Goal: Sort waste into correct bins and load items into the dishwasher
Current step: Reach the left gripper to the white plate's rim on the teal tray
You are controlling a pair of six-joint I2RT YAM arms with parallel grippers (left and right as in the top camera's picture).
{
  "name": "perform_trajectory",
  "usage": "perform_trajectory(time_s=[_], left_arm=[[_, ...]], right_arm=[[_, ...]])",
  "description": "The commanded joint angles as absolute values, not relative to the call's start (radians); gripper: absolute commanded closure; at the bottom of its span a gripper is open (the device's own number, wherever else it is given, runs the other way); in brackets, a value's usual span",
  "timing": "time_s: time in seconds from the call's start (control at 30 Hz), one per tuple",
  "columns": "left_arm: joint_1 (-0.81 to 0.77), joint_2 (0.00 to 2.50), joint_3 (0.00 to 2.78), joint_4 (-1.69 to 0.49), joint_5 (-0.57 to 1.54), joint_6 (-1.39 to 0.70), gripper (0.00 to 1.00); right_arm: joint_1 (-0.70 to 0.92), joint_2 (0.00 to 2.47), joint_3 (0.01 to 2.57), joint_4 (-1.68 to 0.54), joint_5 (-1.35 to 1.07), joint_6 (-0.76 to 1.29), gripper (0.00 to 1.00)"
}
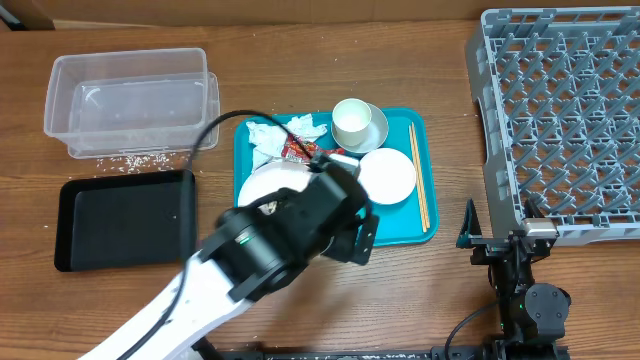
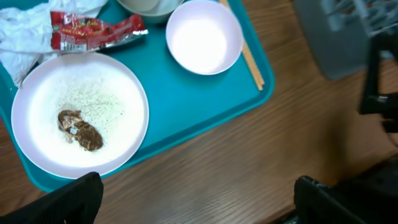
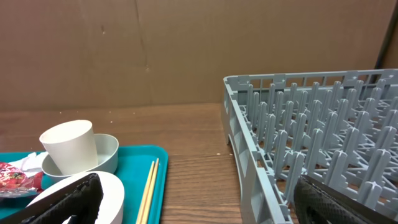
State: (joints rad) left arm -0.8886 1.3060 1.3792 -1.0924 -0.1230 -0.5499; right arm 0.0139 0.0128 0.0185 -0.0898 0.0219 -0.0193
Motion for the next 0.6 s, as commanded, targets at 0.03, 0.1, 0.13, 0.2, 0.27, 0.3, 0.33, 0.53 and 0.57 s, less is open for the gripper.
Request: perform_trajectory(time_s=[0.03,0.1,0.13,0.2,0.27,0.3,0.33,0.53,0.57], left_arm=[[-0.881,1.427,1.396,-1.046,-0.168,-0.562,0.0],[-0.876,1.465,1.396,-1.011,-0.174,-0.563,0.0],[-0.875,1.482,1.396,-0.995,-0.188,-0.568,0.02],[-0.875,1.518,1.396,-0.978,-0.257,-0.606,0.11],[-0.875,1.581,1.396,-0.991,-0.377,-0.733,0.13],[-0.874,1.601,1.396,-0.995,-0.398,-0.773,0.13],[-0.872,1.622,1.396,-0.999,-0.408,-0.81,0.13],[-0.847,1.757,1.396,-0.987,-0.413,-0.947,0.25],[-0.843,1.776,1.396,-0.988,-0.413,-0.968,0.27]], right_arm=[[0.011,0.003,0.008,-0.083,0.016,-0.019,0.0],[0.011,0.003,0.008,-0.083,0.016,-0.019,0.0],[0.011,0.003,0.008,-0.083,0.016,-0.019,0.0],[0.011,0.003,0.008,-0.083,0.016,-0.019,0.0],[0.011,0.003,0.008,-0.083,0.016,-0.019,0.0],[0.011,0.003,0.008,-0.083,0.016,-0.019,0.0],[0.011,0.003,0.008,-0.083,0.016,-0.019,0.0],[0.011,0.003,0.008,-0.083,0.016,-0.019,0.0],[0.011,0.003,0.008,-0.083,0.016,-0.019,0.0]])
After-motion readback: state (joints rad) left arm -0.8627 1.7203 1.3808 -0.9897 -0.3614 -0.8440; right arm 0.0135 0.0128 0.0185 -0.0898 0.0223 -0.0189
